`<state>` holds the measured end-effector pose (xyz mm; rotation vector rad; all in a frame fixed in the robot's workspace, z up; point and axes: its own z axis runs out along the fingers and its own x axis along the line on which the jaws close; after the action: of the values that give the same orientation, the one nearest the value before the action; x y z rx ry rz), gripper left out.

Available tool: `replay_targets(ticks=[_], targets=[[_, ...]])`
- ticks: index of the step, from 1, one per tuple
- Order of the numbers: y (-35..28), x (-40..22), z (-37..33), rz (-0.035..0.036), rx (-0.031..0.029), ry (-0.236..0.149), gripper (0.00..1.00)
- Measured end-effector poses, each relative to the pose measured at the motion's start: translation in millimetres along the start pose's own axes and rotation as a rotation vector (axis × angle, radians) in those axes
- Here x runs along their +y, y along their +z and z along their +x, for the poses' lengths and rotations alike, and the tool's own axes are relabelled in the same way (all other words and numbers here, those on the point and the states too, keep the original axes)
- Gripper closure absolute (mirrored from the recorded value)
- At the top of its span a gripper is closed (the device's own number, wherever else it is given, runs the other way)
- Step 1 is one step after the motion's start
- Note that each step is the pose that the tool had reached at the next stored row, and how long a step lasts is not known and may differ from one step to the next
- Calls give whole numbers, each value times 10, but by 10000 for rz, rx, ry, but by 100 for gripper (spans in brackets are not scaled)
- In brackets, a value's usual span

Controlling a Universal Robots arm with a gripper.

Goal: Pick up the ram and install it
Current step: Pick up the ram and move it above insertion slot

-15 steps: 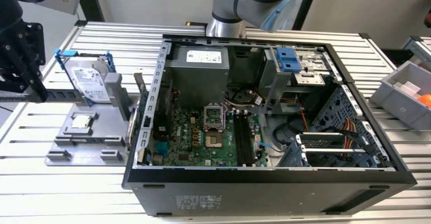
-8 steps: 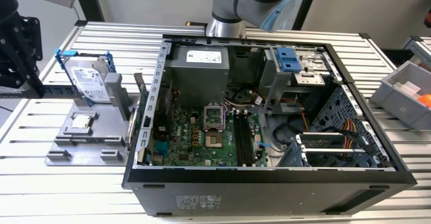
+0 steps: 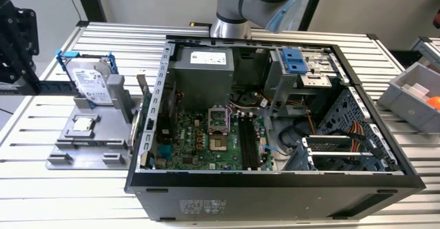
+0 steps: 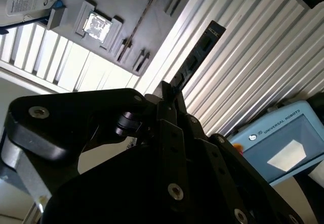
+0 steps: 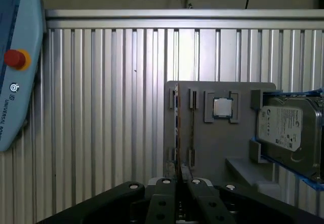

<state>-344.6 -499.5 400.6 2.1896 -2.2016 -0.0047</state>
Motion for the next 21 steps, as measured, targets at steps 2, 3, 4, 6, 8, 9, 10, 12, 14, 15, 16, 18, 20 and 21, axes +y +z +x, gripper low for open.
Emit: replay_targets(ticks=[2,3,4,6,8,9,10,12,14,15,16,18,20,21], targets=[[-25,1,1,1,-1,0,100],[-41,1,1,0,0,0,100],[-53,2,1,0,0,0,100],[-53,2,2,-18,0,-1,100],[-55,2,1,-46,2,-1,100],[-56,0,1,-52,3,-1,100],[-57,-9,1,-53,4,-2,100],[-57,-33,1,-53,3,-1,100],[-57,-51,1,-52,2,-1,100],[-57,-57,1,-52,2,-2,100],[-56,-61,1,-51,1,-1,100],[-57,-69,1,-51,1,0,100],[-58,-83,1,-52,2,-2,100],[-58,-90,1,-52,2,-2,100]])
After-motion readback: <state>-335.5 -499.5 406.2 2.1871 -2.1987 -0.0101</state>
